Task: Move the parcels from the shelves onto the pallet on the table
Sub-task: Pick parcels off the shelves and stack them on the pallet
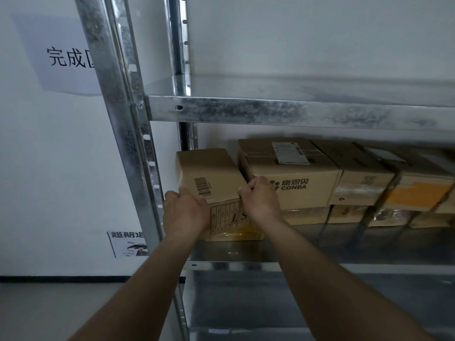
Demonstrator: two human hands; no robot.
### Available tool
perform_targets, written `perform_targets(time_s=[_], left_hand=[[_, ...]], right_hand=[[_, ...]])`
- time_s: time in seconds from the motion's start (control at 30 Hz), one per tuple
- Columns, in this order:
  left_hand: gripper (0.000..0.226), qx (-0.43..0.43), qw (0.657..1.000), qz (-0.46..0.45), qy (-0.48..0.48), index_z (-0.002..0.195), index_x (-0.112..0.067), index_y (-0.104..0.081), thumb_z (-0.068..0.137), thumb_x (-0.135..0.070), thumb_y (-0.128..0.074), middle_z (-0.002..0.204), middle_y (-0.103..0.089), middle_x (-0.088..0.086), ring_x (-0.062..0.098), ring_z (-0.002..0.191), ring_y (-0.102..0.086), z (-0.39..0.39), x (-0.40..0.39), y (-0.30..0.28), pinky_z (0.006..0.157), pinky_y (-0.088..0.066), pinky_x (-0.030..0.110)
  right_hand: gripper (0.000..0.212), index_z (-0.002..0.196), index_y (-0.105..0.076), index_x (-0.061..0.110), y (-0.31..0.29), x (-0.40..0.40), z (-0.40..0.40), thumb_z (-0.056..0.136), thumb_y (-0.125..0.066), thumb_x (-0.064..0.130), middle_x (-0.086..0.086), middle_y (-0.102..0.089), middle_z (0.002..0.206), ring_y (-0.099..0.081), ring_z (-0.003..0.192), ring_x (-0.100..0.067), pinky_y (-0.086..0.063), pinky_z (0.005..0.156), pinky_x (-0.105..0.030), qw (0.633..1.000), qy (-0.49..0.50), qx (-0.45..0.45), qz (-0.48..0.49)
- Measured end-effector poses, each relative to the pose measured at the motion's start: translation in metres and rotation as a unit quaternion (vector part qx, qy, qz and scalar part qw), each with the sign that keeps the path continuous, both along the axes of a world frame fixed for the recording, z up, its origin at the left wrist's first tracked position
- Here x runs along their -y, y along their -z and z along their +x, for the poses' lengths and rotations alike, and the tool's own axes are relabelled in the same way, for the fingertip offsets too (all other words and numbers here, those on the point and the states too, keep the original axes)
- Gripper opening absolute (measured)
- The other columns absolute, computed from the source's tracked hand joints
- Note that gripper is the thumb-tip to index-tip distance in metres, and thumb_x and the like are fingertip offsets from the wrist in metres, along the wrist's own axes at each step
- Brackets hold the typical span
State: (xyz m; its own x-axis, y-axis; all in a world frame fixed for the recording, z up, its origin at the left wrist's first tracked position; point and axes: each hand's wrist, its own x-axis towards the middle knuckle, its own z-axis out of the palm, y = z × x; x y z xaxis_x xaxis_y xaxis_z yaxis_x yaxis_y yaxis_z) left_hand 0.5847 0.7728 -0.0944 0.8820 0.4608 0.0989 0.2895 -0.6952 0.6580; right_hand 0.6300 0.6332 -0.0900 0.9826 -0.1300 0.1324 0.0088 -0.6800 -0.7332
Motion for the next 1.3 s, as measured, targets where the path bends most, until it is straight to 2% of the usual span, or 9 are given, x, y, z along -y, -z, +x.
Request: perform_targets(time_s=[0.13,0.3,0.43,0.6,0.77,0.9,1.0,1.13,1.3], left_hand=[[0.042,0.019,0.995,-0.098,0.003,0.132,-0.012,-0.043,0.094,-0.028,-0.045,0.129,-0.039,0.015,0.03,0.12,-0.041,-0.007,-0.003,0.01,0.1,-0.041,0.043],[0.041,0.058,0.97,-0.234,0.017,0.136,-0.019,-0.031,0.097,-0.025,-0.043,0.128,-0.052,0.008,0.03,0.109,-0.055,-0.019,-0.005,0.019,0.094,-0.047,0.045],[0.041,0.076,0.962,-0.261,0.022,0.135,-0.02,-0.035,0.096,-0.021,-0.047,0.128,-0.055,0.002,0.026,0.109,-0.056,-0.031,-0.007,0.026,0.096,-0.047,0.044],[0.04,0.073,0.951,-0.291,0.07,0.132,-0.016,-0.045,0.094,-0.006,-0.047,0.121,-0.056,-0.002,0.02,0.109,-0.056,-0.059,-0.001,0.033,0.098,-0.044,0.035],[0.044,0.095,0.954,-0.265,0.104,0.132,-0.023,-0.047,0.093,-0.004,-0.049,0.118,-0.06,-0.004,0.015,0.107,-0.057,-0.093,0.008,0.041,0.091,-0.046,0.028],[0.047,0.131,0.951,-0.248,0.127,0.123,-0.037,-0.044,0.092,-0.001,-0.05,0.106,-0.057,-0.021,-0.016,0.092,-0.055,-0.13,0.027,0.044,0.077,-0.045,0.005],[0.058,0.131,0.948,-0.26,0.126,0.132,-0.043,-0.036,0.092,-0.005,-0.053,0.116,-0.053,-0.017,-0.018,0.095,-0.051,-0.158,0.048,0.05,0.069,-0.041,-0.001],[0.067,0.137,0.938,-0.3,0.111,0.143,-0.043,-0.029,0.091,-0.011,-0.057,0.131,-0.051,-0.019,-0.001,0.121,-0.047,-0.196,0.077,0.064,0.092,-0.039,0.015],[0.065,0.15,0.928,-0.321,0.111,0.141,-0.05,-0.028,0.087,-0.028,-0.058,0.137,-0.047,-0.021,0.005,0.127,-0.044,-0.238,0.119,0.074,0.103,-0.038,0.036]], right_hand=[[0.036,0.126,-0.04,0.011,-0.004,0.002,-0.006,0.094,-0.052,0.024,-0.005,-0.057,0.114,-0.057,0.094,-0.019,-0.045,0.076,-0.031,0.989,-0.023,-0.077,0.123],[0.037,0.125,-0.044,0.013,-0.004,0.01,-0.012,0.092,-0.056,0.025,-0.003,-0.058,0.114,-0.057,0.104,-0.021,-0.048,0.09,-0.037,0.983,-0.063,-0.111,0.133],[0.044,0.134,-0.046,0.017,-0.004,0.019,-0.022,0.092,-0.055,0.024,-0.001,-0.056,0.126,-0.053,0.113,-0.019,-0.044,0.099,-0.037,0.98,-0.126,-0.114,0.105],[0.043,0.134,-0.046,0.019,0.005,0.032,-0.042,0.092,-0.055,0.015,0.004,-0.055,0.12,-0.05,0.104,-0.011,-0.039,0.087,-0.025,0.972,-0.159,-0.109,0.137],[0.046,0.137,-0.04,0.02,0.022,0.051,-0.072,0.094,-0.054,0.012,0.002,-0.053,0.13,-0.05,0.112,-0.011,-0.042,0.086,-0.022,0.956,-0.199,-0.112,0.186],[0.058,0.145,-0.03,0.021,0.037,0.075,-0.106,0.094,-0.053,0.007,0.007,-0.049,0.129,-0.047,0.12,-0.011,-0.038,0.1,-0.025,0.95,-0.23,-0.072,0.198],[0.064,0.149,-0.025,0.025,0.047,0.098,-0.131,0.094,-0.054,0.01,0.005,-0.046,0.139,-0.045,0.123,-0.009,-0.038,0.106,-0.03,0.953,-0.235,-0.044,0.187],[0.067,0.149,-0.024,0.032,0.056,0.128,-0.162,0.091,-0.057,0.024,0.001,-0.039,0.147,-0.044,0.128,-0.014,-0.041,0.106,-0.044,0.96,-0.229,-0.029,0.156],[0.067,0.15,-0.021,0.025,0.059,0.17,-0.2,0.093,-0.057,0.023,0.002,-0.036,0.145,-0.046,0.123,-0.012,-0.043,0.104,-0.037,0.959,-0.244,-0.016,0.147]])
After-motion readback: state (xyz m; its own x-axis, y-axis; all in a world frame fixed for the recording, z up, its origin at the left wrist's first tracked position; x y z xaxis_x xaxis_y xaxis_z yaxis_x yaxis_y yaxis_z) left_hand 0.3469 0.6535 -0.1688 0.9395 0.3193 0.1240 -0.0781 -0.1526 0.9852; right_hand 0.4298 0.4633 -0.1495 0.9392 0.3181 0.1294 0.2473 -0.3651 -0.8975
